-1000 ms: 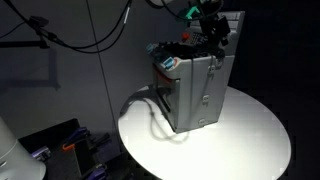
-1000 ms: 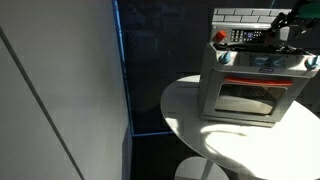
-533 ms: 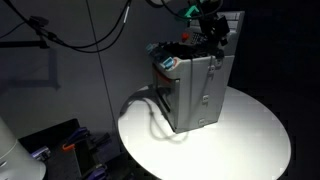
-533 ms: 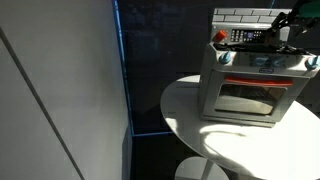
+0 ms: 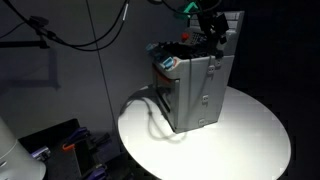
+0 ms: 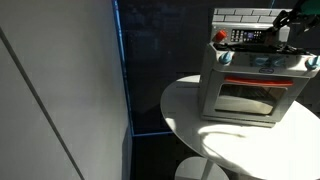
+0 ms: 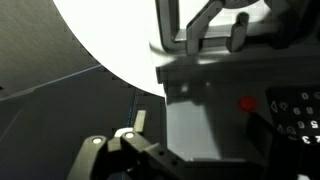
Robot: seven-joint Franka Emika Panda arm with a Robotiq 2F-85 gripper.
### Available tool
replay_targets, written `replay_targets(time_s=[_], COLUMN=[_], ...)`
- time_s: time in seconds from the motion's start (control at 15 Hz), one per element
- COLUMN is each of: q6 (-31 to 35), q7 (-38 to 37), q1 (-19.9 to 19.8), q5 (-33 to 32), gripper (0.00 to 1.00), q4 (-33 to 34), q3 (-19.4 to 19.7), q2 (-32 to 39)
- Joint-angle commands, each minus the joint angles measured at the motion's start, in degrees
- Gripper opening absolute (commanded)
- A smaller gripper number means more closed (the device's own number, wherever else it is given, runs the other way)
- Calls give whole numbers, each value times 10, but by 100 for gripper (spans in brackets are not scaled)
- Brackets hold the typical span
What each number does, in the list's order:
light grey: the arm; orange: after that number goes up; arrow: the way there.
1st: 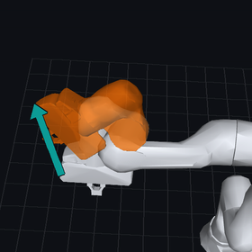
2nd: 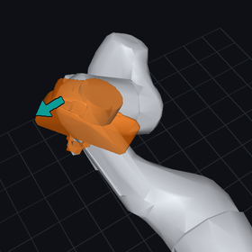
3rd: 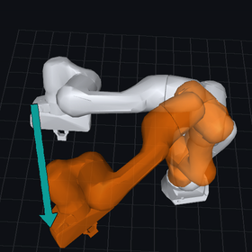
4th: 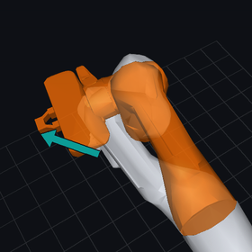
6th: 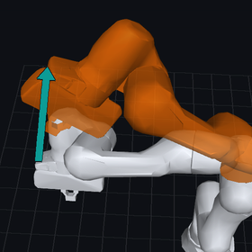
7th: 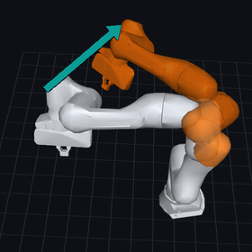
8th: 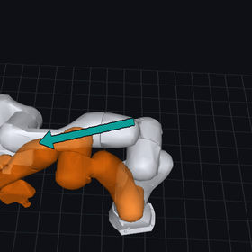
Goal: Push the top right button on the toy stove twice
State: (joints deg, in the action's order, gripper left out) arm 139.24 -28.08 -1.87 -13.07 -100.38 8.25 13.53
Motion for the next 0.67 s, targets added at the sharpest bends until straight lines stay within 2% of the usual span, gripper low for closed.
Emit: replay_targets(time_s=[0.0, 0.6], q6=[-20, -22], q7=[1, 4], q1=[3, 5], q5=[10, 16], gripper=[100, 100], q4=[16, 17], q3=[2, -1], q2=[-1, 0])
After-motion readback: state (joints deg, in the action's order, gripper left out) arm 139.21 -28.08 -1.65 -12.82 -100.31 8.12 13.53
